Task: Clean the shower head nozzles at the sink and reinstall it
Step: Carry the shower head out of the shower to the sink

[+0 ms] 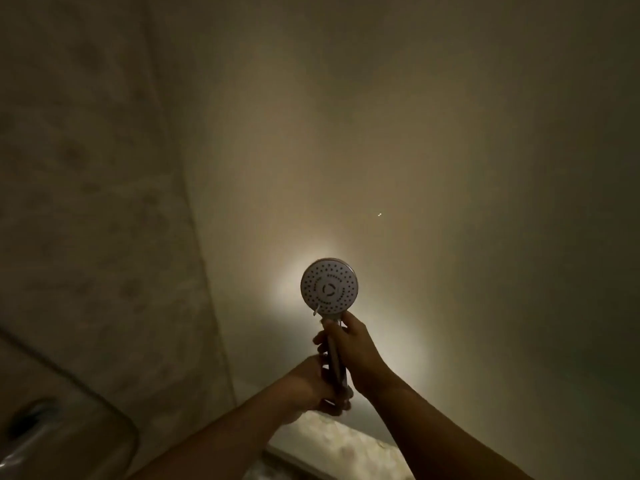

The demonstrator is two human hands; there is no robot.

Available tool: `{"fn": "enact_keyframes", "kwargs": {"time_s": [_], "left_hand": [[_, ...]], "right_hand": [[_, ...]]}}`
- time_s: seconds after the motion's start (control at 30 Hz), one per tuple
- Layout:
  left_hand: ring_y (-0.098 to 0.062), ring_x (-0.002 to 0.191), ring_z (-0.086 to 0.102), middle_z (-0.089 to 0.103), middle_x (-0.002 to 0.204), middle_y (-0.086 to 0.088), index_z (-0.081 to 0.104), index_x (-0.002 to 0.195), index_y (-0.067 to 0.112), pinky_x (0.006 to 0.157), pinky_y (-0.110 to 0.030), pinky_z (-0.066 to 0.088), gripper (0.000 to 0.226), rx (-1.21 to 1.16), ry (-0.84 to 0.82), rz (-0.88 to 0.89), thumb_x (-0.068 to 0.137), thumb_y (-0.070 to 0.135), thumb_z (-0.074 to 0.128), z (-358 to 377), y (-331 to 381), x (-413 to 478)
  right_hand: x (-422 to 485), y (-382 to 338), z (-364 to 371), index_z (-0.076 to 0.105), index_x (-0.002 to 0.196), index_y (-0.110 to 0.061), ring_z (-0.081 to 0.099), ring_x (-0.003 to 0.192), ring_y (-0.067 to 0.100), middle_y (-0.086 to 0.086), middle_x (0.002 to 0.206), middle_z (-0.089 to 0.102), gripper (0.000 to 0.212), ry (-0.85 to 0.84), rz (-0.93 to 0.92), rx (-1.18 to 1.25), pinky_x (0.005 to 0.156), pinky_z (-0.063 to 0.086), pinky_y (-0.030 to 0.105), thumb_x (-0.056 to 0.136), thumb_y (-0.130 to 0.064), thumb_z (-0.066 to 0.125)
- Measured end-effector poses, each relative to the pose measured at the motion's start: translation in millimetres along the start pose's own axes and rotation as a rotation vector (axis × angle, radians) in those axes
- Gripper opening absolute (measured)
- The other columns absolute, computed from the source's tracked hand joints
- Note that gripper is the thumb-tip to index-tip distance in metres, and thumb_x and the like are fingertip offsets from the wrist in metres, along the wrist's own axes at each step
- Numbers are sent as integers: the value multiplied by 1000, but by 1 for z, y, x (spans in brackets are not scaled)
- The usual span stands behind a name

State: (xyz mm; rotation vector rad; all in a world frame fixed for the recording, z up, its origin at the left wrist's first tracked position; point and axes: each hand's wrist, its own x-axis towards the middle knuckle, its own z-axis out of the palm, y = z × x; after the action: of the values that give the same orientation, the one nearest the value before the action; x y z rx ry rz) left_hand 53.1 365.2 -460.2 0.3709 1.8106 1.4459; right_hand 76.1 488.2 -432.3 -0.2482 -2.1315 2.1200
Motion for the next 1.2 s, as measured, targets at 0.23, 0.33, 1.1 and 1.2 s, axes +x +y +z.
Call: {"fn": "enact_keyframes", "kwargs": {"time_s": [0.23, 0.33, 1.1, 1.2], "left_hand": [[-31, 88, 72, 70, 100, -20, 56, 118, 2, 81, -41, 60, 42, 173, -354, -24, 79, 3, 72, 148, -16, 43], [-36, 92, 72, 71, 106, -21, 55, 121, 9, 82, -43, 60, 44, 185, -441, -31, 81, 7, 73, 204, -19, 53], [-33, 106, 69, 72, 114, -7, 63, 120, 27, 85, -53, 57, 46, 455, -1511, -174, 79, 10, 76, 540, -61, 27], [-34, 106, 69, 70, 118, -11, 59, 125, 28, 82, -50, 58, 53, 497, -1593, -188, 78, 9, 77, 585, -65, 12]], "right_hand": [[-87, 55, -158, 66, 105, -18, 70, 87, 16, 5, 93, 74, 14, 262, 99, -16, 71, 57, 29, 96, -24, 57], [-131, 66, -213, 66, 103, -12, 69, 90, 22, 9, 94, 73, 15, 381, 123, 32, 82, 57, 42, 96, -23, 58], [-458, 122, -324, 70, 106, -9, 73, 87, 25, 10, 93, 75, 22, 1510, 213, 384, 72, 59, 36, 96, -26, 60], [-498, 124, -337, 72, 101, -11, 73, 83, 21, 5, 88, 75, 20, 1592, 232, 366, 69, 58, 33, 95, -26, 60]]}}
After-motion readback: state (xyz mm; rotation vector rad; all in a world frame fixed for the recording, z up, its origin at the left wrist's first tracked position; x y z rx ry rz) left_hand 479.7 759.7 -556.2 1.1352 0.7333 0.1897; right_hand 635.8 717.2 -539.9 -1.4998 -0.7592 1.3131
